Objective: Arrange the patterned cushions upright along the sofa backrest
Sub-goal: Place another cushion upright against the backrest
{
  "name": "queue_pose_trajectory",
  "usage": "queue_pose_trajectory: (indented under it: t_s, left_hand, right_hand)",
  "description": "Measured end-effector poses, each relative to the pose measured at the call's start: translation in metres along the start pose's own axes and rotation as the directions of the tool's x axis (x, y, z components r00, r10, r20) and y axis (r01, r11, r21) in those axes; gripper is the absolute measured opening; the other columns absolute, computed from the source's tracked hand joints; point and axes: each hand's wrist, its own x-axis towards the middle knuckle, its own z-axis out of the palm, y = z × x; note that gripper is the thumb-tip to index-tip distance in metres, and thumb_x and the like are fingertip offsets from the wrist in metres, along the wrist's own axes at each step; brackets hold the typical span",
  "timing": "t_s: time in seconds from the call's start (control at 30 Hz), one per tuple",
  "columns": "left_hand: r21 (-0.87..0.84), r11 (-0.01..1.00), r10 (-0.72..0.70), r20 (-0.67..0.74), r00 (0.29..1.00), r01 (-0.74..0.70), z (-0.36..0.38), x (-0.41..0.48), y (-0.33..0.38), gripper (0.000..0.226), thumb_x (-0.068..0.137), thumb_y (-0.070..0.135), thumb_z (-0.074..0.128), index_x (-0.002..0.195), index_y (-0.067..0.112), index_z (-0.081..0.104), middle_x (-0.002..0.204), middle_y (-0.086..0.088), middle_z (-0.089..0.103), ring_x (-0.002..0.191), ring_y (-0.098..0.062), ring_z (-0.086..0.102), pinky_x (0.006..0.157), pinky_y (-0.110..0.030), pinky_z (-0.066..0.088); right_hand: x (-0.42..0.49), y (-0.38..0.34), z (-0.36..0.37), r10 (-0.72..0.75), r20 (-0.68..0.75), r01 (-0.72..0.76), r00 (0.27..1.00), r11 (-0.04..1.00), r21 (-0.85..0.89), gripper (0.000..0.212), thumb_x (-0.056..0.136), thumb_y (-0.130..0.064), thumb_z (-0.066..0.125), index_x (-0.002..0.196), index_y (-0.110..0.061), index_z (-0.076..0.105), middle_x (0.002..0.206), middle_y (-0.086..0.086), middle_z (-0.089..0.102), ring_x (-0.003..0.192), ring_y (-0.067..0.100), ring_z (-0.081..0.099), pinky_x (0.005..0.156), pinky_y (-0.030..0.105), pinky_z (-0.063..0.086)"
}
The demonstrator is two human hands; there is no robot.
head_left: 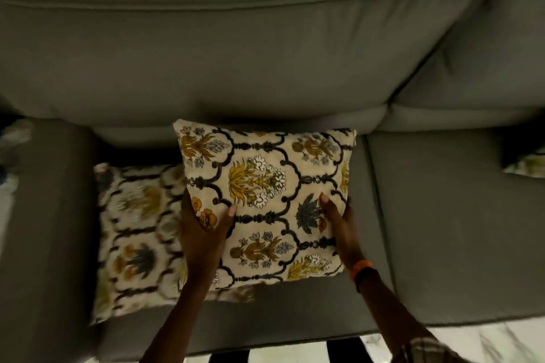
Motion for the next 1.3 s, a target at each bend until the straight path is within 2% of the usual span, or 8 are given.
queue_pose_trajectory:
  t_s: [0.1,0.23,0.33,0.53,0.8,0.97,1.13,1.3]
  left_hand:
    - [-0.024,0.997,0.075,0.186,0.980,-0.072,0.092,-0.018,0.019,0.091,0.070,0.055,0.085,0.143,0.056,0.031,0.147,0.015,0.049,0.137,-0.003,0.049,0.110,-0.028,0.045]
    - [-0.146,0.988,0.105,0.420,0.901,-0.047,0.208,-0.024,0.052,0.110,0.067,0.048,0.091,0.155,0.021,0.031,0.143,0.019,0.049,0.124,0.024,0.047,0.094,0.003,0.042]
    - [-0.156,0.983,0.158,0.423,0.892,-0.100,0.276,-0.019,0.070,0.116,0.072,0.022,0.092,0.160,0.015,0.016,0.159,-0.004,0.041,0.138,-0.002,0.049,0.100,-0.009,0.049]
    - [-0.111,0.978,0.200,0.276,0.940,-0.175,0.349,-0.009,0.071,0.098,0.072,0.001,0.086,0.151,0.014,0.030,0.137,0.009,0.056,0.118,0.017,0.058,0.091,-0.006,0.052]
    - [-0.054,0.987,0.159,0.277,0.948,-0.150,0.350,-0.001,0.049,0.098,0.059,0.035,0.098,0.139,0.001,0.052,0.133,-0.006,0.068,0.126,-0.013,0.064,0.101,-0.030,0.058]
    - [-0.046,0.986,0.164,0.314,0.935,-0.157,0.355,0.011,0.036,0.092,0.064,0.004,0.093,0.143,0.019,0.047,0.133,0.015,0.068,0.128,-0.003,0.061,0.104,-0.034,0.057]
    - [-0.038,0.984,0.174,0.370,0.913,-0.172,0.339,0.023,0.036,0.135,0.057,0.035,0.101,0.159,0.010,0.016,0.160,-0.011,0.040,0.147,-0.020,0.044,0.112,-0.046,0.050]
    - [0.359,0.861,0.254,0.309,0.917,-0.360,0.279,0.003,0.026,0.132,0.064,0.075,0.076,0.161,0.029,-0.001,0.167,-0.015,0.017,0.153,-0.037,0.023,0.120,-0.061,0.032]
  right_hand:
    - [0.017,-0.015,-0.098,0.036,-0.042,-0.035,0.998,0.999,0.029,0.062,0.079,-0.056,0.084,0.135,-0.037,0.065,0.122,-0.007,0.078,0.100,0.006,0.079,0.084,0.027,0.067]
    - [0.064,-0.046,-0.206,-0.032,-0.068,0.030,0.997,0.999,-0.018,0.069,0.085,-0.027,0.070,0.151,-0.022,0.049,0.132,-0.002,0.072,0.110,0.008,0.077,0.080,0.021,0.064]
    - [0.104,-0.079,-0.261,-0.157,-0.057,0.150,0.986,0.983,-0.102,0.076,0.084,-0.021,0.070,0.154,-0.018,0.040,0.133,-0.007,0.066,0.104,-0.007,0.074,0.080,0.014,0.061]
    - [0.179,-0.097,-0.304,-0.255,0.037,0.258,0.966,0.957,-0.136,0.086,0.081,-0.011,0.070,0.159,-0.005,0.033,0.146,0.018,0.060,0.096,-0.007,0.073,0.072,0.012,0.059]
    - [0.185,-0.081,-0.292,-0.239,-0.060,0.237,0.969,0.971,-0.037,0.084,0.079,-0.012,0.070,0.155,-0.008,0.036,0.129,-0.009,0.064,0.106,-0.010,0.072,0.087,0.014,0.060]
    - [0.193,-0.076,-0.285,-0.257,-0.070,0.245,0.964,0.958,-0.148,0.081,0.075,-0.036,0.074,0.150,-0.029,0.044,0.150,0.021,0.059,0.135,0.042,0.061,0.113,0.060,0.052]
    - [0.178,-0.068,-0.271,-0.338,-0.171,0.293,0.925,0.925,-0.243,0.092,0.087,-0.036,0.065,0.164,-0.004,0.025,0.162,0.013,0.041,0.134,-0.003,0.057,0.107,0.013,0.049]
    - [0.110,-0.011,-0.205,-0.323,-0.499,0.011,0.804,0.847,-0.531,0.101,0.090,-0.069,0.053,0.167,-0.010,0.025,0.172,0.018,0.028,0.158,0.035,0.030,0.129,0.061,0.025]
